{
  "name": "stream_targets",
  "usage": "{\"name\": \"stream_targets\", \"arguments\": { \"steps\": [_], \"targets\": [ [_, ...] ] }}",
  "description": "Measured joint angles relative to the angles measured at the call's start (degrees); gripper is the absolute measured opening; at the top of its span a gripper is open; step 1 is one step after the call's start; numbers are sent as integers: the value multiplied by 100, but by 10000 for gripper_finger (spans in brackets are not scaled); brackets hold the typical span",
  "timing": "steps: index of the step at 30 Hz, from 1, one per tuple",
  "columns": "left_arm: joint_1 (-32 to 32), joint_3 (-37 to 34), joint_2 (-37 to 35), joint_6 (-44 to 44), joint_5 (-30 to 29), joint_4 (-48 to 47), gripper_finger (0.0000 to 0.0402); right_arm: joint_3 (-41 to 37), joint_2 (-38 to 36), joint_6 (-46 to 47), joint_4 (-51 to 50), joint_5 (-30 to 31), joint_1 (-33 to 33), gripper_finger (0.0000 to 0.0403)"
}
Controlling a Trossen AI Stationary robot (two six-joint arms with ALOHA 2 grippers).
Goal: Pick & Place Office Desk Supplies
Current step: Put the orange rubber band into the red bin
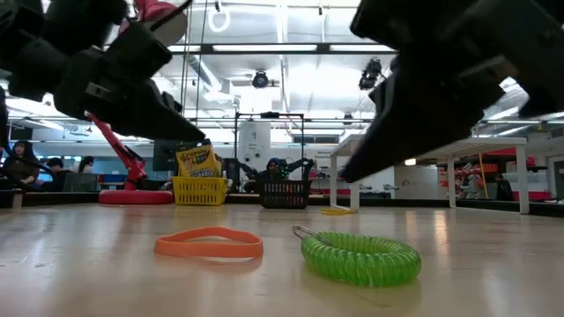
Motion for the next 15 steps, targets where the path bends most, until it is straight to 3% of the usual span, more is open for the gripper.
{"name": "stream_targets", "arguments": {
  "steps": [7, 15],
  "targets": [
    [-355, 1188, 1221, -452, 646, -264, 68, 0, -49, 354, -722, -16, 113, 12],
    [-760, 2916, 2197, -1427, 703, -2952, 133, 0, -66, 452, -866, 126, 347, 12]
  ]
}}
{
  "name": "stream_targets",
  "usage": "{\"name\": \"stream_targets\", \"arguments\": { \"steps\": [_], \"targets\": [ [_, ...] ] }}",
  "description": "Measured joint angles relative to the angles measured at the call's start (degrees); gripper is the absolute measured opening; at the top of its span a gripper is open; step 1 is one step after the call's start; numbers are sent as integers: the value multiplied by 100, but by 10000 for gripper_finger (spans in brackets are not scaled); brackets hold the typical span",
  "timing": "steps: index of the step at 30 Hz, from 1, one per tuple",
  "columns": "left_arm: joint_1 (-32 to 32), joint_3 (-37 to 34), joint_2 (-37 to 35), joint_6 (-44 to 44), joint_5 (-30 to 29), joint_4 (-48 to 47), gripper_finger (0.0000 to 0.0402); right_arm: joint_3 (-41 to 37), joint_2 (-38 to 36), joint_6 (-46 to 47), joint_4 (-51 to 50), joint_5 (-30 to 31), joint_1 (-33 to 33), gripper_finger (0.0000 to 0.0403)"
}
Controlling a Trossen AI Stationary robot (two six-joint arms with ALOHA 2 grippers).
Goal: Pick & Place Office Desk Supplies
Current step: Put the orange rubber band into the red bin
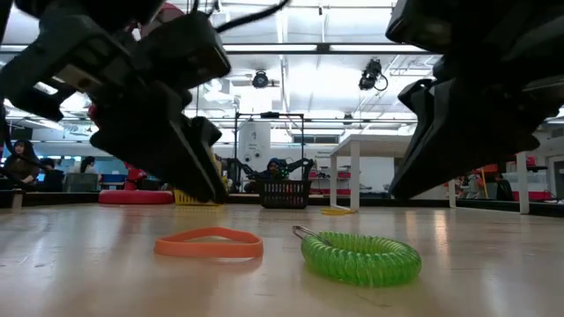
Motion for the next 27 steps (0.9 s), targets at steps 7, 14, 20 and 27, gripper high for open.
{"name": "stream_targets", "arguments": {
  "steps": [7, 14, 20, 27],
  "targets": [
    [-40, 906, 598, -848, 126, -965, 164, 0, 0, -6, -24, 126, -7, 12],
    [-54, 1419, 909, -969, 311, -1534, 164, 0, 0, -26, -46, 154, -5, 12],
    [-78, 1677, 916, -930, 397, -2414, 113, 2, 0, -48, -44, 182, -5, 12],
    [-226, 2099, 881, -353, 461, -3516, 14, 0, 0, -48, -44, 318, -5, 12]
  ]
}}
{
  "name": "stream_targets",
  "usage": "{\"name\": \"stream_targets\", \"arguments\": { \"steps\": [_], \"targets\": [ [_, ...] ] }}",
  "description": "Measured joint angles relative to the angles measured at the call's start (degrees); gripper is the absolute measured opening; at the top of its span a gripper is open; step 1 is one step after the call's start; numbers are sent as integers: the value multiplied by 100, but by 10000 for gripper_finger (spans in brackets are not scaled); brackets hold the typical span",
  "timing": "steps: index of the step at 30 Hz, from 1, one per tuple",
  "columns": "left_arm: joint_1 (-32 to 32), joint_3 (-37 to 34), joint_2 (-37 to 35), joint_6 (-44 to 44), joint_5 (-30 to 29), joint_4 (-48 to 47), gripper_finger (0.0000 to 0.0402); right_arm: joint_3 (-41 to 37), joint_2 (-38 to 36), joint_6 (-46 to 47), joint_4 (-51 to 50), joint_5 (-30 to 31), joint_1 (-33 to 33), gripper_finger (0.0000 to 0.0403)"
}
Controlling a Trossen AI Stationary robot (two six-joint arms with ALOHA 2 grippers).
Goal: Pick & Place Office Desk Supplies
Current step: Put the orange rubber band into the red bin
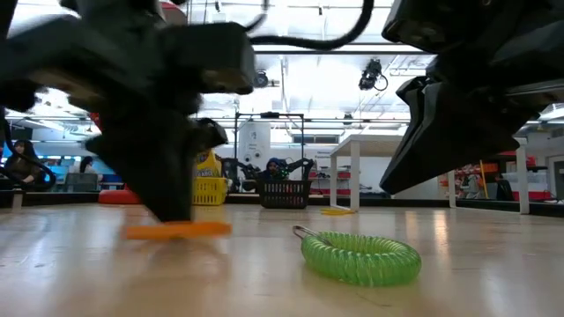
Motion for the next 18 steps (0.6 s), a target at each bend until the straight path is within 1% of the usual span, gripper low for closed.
{"name": "stream_targets", "arguments": {
  "steps": [3, 6, 11, 14, 18],
  "targets": [
    [-75, 248, -155, 230, -117, -503, 7, 0, 0, 0, -2, 15, 0, 12],
    [-147, 468, -473, 367, -176, -918, 6, 2, 0, 0, -3, 15, 0, 12],
    [-448, 593, -1094, 254, 174, -1587, 5, 2, 0, -107, -11, 79, 0, 12],
    [-756, 629, -1547, -252, 407, -1942, 5, 2, 0, -138, 2, 142, -2, 12],
    [-1202, 620, -2070, -1555, 709, -2531, 9, 2, 0, -150, 34, 219, -2, 12]
  ]
}}
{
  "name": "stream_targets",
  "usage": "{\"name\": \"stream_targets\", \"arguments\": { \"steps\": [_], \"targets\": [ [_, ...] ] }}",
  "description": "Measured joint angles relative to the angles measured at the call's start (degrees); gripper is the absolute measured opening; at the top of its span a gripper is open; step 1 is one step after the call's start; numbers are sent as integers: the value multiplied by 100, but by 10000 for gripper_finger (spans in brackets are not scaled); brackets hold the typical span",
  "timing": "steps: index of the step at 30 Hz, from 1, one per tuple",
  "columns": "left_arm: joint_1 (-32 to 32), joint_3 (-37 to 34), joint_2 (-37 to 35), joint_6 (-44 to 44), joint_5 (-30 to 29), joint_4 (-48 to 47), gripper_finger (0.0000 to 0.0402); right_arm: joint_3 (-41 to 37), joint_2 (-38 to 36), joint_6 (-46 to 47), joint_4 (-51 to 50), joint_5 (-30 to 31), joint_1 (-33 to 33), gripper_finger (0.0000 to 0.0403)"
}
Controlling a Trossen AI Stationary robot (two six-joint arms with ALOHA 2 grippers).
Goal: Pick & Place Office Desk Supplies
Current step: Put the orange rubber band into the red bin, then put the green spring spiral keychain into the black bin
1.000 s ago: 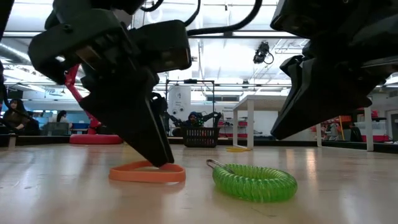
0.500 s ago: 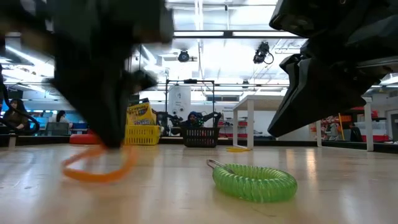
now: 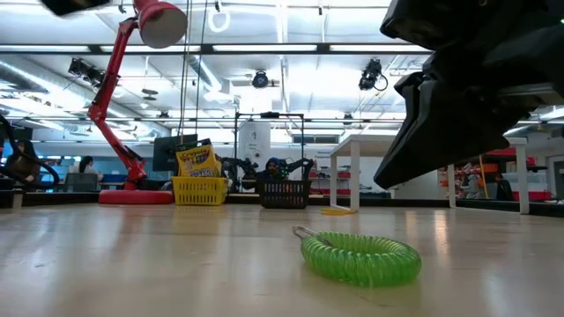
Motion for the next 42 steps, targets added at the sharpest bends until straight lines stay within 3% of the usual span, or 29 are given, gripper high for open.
{"name": "stream_targets", "arguments": {
  "steps": [7, 17, 22, 28, 31, 35, 38, 42],
  "targets": [
    [-985, -166, -229, -2019, -482, -1007, 5, 2, 0, -20, 11, 44, 0, 12],
    [-1452, -1645, -92, -3242, -634, -181, 11, 2, 2, -24, 17, 50, 0, 12],
    [-1467, -1813, -91, -3375, -603, -63, 54, 2, 2, -27, 19, 50, -2, 12],
    [-1434, -1452, -265, -3365, -829, -229, 128, 2, 2, -131, 23, 51, -2, 12],
    [-1437, -1273, -322, -3275, -1179, -653, 158, 2, 2, -140, 22, 52, -2, 12],
    [-1365, -1243, -431, -2225, -1827, -689, 169, 2, 2, -281, 21, 54, -2, 12],
    [-1054, -1243, -541, -1144, -1947, -152, 139, 2, 4, -302, 23, 54, -2, 12],
    [-454, -1243, -693, 356, -1921, 567, 67, 2, 4, -302, 21, 52, -2, 12]
  ]
}}
